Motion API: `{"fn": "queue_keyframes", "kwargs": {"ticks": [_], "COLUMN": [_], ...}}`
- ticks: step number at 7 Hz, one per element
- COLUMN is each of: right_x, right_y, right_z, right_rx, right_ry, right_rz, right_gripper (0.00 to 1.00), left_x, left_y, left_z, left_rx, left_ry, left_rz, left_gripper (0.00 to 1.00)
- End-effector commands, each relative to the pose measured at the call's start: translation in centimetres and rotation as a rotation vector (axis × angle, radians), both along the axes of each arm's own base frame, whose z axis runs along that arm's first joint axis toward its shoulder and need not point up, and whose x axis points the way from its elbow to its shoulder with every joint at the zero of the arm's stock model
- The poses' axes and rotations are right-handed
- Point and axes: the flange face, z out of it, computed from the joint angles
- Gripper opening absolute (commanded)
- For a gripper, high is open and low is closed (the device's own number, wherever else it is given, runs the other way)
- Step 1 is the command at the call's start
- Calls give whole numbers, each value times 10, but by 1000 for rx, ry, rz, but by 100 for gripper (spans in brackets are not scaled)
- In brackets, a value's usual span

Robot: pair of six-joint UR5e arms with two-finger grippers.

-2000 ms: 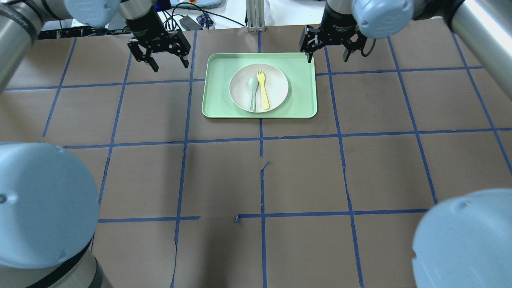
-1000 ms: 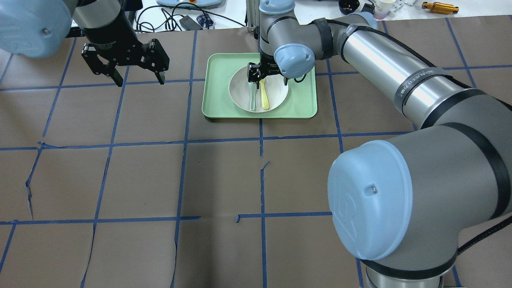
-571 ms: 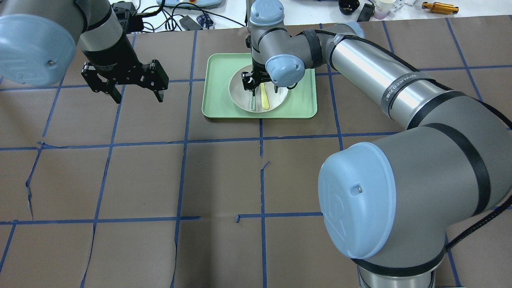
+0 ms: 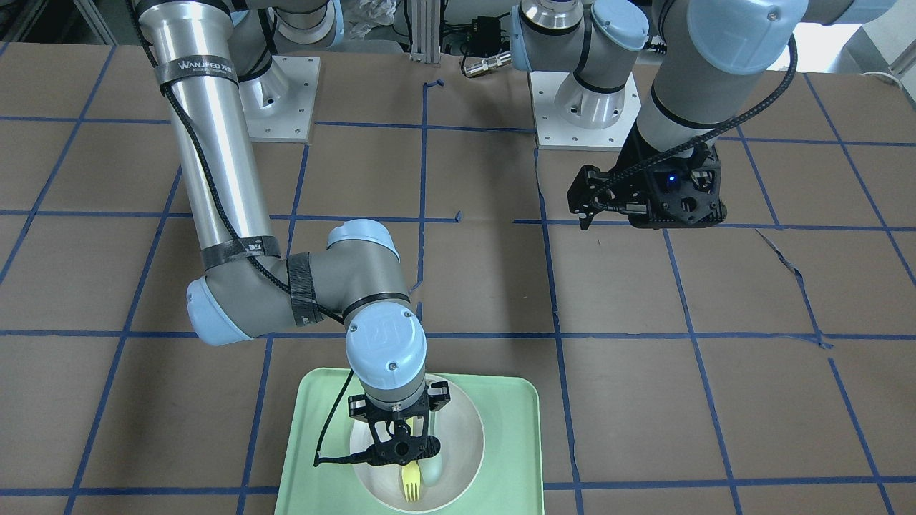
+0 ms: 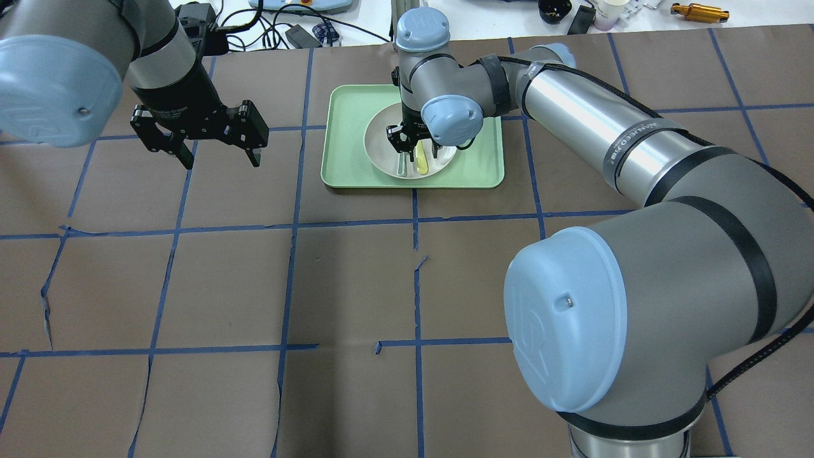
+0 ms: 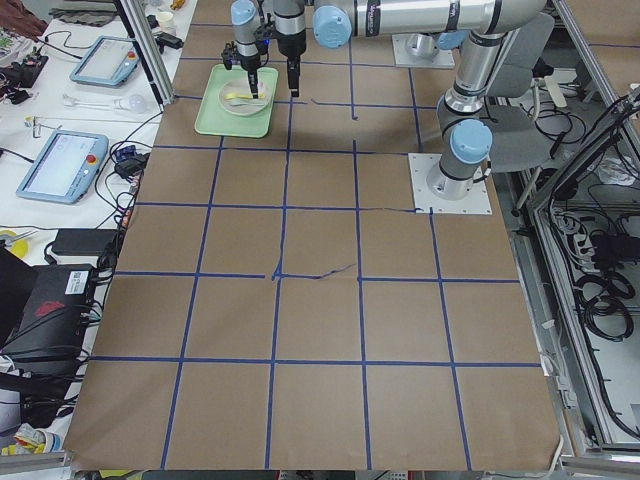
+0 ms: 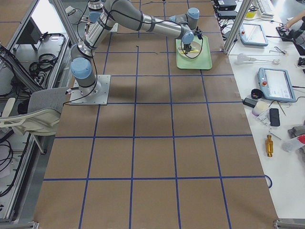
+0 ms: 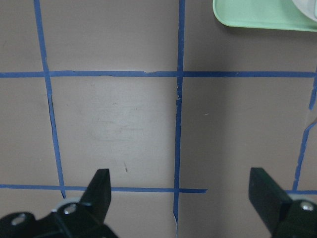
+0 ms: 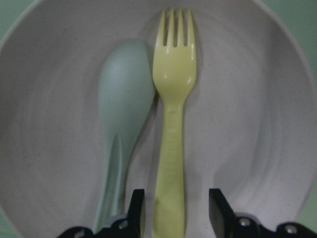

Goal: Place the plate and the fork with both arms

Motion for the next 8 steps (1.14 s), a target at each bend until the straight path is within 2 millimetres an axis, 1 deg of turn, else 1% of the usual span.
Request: {"fn": "queue_keyframes", "kwargs": {"ticks": [1,2,4,5,6,7,8], "right_x": [0,0,0,0,0,0,0], "right_y": [1,3,3,3,3,4,3], "right_z": [-3,-7,-8,-8,-5,-5,-2], "right_rx": [5,4,3,4,0,1,-2], "right_ry": [0,-2,-4,-8,-10,-11,-9], "right_rz": [0,0,0,1,0,0,-2], "right_gripper": [51,48,47,34,16,11,10], "left_x": [0,0,1,1,0,1,1], "left_y": [1,0,0,0,1,0,-1], "left_z": [-4,-4,-5,-6,-8,-5,-8], "left_rx": [5,-2,7,5,7,-2,-5], "left_ry": [3,3,5,5,5,5,3], "left_rz": [2,2,6,6,4,4,4], "left_gripper": [100,100,100,100,100,100,100]}}
